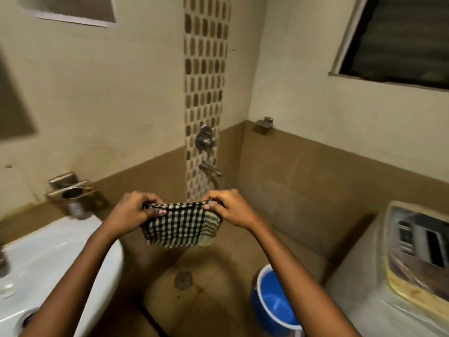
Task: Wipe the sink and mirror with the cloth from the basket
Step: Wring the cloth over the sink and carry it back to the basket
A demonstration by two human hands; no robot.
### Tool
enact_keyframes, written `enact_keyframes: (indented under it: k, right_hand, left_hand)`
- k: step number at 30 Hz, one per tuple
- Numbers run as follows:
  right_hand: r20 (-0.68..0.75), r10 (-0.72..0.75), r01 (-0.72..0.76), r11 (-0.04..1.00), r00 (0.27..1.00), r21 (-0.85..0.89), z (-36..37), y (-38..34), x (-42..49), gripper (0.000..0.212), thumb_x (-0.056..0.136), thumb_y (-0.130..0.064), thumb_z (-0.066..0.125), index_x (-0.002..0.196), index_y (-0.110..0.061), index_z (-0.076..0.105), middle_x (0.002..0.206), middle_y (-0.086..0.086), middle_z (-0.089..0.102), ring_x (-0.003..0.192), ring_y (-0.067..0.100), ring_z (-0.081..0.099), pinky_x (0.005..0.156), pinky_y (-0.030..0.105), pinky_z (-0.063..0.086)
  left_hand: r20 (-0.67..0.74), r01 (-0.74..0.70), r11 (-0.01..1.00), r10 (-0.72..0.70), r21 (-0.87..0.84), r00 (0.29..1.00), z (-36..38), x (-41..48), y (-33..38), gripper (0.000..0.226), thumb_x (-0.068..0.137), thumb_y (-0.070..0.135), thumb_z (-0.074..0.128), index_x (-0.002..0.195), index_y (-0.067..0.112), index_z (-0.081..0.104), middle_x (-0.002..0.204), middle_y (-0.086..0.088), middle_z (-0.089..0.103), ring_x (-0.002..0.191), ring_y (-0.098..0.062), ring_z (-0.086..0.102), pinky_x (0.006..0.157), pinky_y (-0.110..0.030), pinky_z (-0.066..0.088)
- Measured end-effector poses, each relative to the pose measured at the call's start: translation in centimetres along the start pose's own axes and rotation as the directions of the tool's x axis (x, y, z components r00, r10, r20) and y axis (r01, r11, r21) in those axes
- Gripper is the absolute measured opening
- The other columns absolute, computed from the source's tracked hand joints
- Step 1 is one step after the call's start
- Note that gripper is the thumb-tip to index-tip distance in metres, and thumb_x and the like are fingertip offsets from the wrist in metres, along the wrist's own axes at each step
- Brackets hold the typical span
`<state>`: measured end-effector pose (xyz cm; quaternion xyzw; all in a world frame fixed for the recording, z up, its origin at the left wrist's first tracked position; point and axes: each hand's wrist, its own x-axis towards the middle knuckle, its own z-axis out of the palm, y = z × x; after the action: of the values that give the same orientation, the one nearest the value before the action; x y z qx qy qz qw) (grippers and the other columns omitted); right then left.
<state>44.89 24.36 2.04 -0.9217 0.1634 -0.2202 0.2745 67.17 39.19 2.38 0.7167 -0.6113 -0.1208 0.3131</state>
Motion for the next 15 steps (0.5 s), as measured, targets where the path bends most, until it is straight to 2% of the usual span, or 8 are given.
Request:
enact_keyframes:
  k: [4,7,9,10,13,15]
  right_hand:
    - [-0.124,0.124,-0.130,0.990,0.985,-0.045,-7.5,5.7,-4.7,0.014,0.089,-0.013,0.059,0.098,-0.008,0.068,0.098,0.006,0.072,0.089,0.007,0.063,0.075,0.011,0.043]
    - [-0.241,0.210,-0.236,0.968,0.948,-0.085,-13.6,9.4,-9.7,0.013,0.089,-0.011,0.059,0.097,-0.008,0.069,0.097,0.004,0.072,0.089,0.002,0.060,0.075,0.005,0.039]
    - [-0.333,0.279,-0.323,0.943,0.901,-0.085,-17.5,11.7,-14.1,0.012,0.089,-0.009,0.059,0.096,-0.009,0.069,0.096,-0.002,0.071,0.089,-0.001,0.059,0.077,0.008,0.041]
    - [-0.380,0.309,-0.364,0.928,0.872,-0.080,-19.3,12.8,-16.4,0.012,0.089,-0.009,0.059,0.096,-0.010,0.069,0.094,-0.006,0.069,0.090,-0.002,0.059,0.078,0.009,0.041]
    - [-0.496,0.377,-0.477,0.874,0.782,-0.088,-24.7,14.8,-22.6,0.013,0.089,-0.011,0.061,0.098,-0.010,0.070,0.093,-0.008,0.067,0.091,-0.003,0.059,0.078,0.007,0.042]
    - [-0.526,0.402,-0.524,0.846,0.750,-0.101,-26.9,14.9,-24.7,0.013,0.089,-0.013,0.060,0.098,-0.010,0.070,0.093,-0.006,0.068,0.089,-0.001,0.060,0.078,0.009,0.043]
  left_hand:
    - [0.052,-0.147,0.984,0.153,-0.096,0.987,6.1,6.8,7.1,0.043,0.079,0.010,0.074,0.076,0.050,0.058,0.069,0.057,0.054,0.079,0.027,0.056,0.065,-0.002,0.041]
    - [0.084,-0.201,0.950,0.226,-0.239,0.970,11.5,11.8,12.7,0.042,0.079,0.006,0.073,0.076,0.047,0.064,0.073,0.050,0.061,0.079,0.018,0.062,0.071,-0.001,0.043]
    - [0.051,-0.211,0.904,0.247,-0.372,0.968,15.9,14.9,16.4,0.037,0.077,0.007,0.076,0.072,0.044,0.072,0.074,0.037,0.069,0.078,0.002,0.066,0.076,-0.018,0.049]
    - [0.028,-0.211,0.876,0.247,-0.434,0.969,18.0,16.1,18.5,0.036,0.076,0.008,0.077,0.072,0.044,0.074,0.074,0.032,0.071,0.077,-0.003,0.066,0.075,-0.022,0.049]
    - [0.035,-0.194,0.778,0.266,-0.598,0.963,24.5,19.0,25.3,0.037,0.077,-0.002,0.073,0.072,0.035,0.071,0.068,0.031,0.071,0.069,0.012,0.063,0.069,-0.004,0.047]
    - [0.047,-0.166,0.705,0.273,-0.690,0.961,26.5,19.7,28.3,0.032,0.078,-0.009,0.068,0.075,0.023,0.069,0.065,0.030,0.071,0.067,0.013,0.064,0.067,-0.001,0.047]
